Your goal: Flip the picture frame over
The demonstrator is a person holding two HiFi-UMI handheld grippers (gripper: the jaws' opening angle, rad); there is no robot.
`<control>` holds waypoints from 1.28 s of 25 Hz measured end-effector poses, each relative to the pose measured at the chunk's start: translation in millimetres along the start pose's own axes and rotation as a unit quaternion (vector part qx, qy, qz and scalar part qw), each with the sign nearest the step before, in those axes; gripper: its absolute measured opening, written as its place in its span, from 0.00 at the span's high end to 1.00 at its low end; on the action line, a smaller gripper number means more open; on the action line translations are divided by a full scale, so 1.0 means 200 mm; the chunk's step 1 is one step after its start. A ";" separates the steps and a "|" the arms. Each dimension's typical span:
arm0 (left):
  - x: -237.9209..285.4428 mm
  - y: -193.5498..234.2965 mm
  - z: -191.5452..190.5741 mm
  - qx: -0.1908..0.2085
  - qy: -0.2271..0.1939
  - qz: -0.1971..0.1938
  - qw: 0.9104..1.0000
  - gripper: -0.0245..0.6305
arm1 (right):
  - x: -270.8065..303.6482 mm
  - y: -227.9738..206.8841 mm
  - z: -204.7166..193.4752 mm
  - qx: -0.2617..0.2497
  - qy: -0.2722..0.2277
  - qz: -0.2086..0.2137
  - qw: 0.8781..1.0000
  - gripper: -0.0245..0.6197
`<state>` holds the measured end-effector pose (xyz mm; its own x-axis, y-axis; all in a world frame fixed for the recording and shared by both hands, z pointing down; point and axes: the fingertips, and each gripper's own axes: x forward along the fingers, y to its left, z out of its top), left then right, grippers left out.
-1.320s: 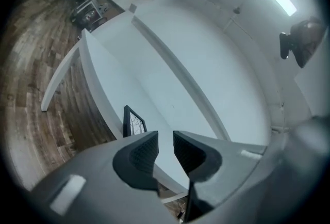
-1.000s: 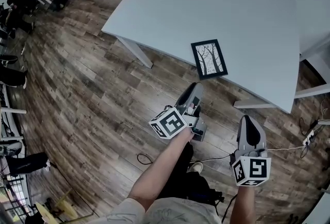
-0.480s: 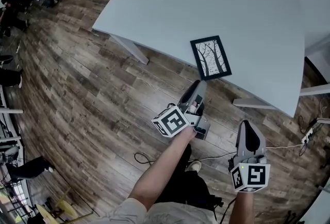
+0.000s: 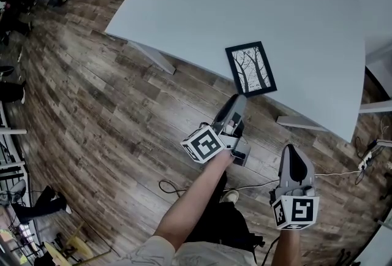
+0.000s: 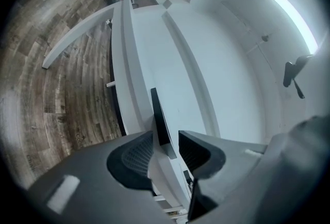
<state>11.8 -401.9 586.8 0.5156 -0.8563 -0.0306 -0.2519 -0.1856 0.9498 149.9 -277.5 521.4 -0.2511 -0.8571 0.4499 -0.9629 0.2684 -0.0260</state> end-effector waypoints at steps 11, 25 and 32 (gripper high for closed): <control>0.07 0.04 -0.01 -0.007 0.000 0.002 1.000 0.82 | 0.03 -0.02 -0.02 0.002 0.007 -0.003 1.000 0.93; 0.06 -0.13 0.10 0.041 -0.012 -0.014 0.999 0.85 | -0.01 0.00 0.00 0.003 -0.001 -0.004 1.000 0.93; 0.03 -0.20 0.19 0.123 -0.021 0.013 0.992 0.86 | -0.03 0.01 0.03 0.003 -0.010 -0.002 1.000 0.93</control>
<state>-6.6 -418.2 537.5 0.4733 -0.8806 -0.0246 -0.4592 -0.2704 0.8462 148.2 -274.7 512.8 -0.2495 -0.8663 0.4327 -0.9644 0.2626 -0.0303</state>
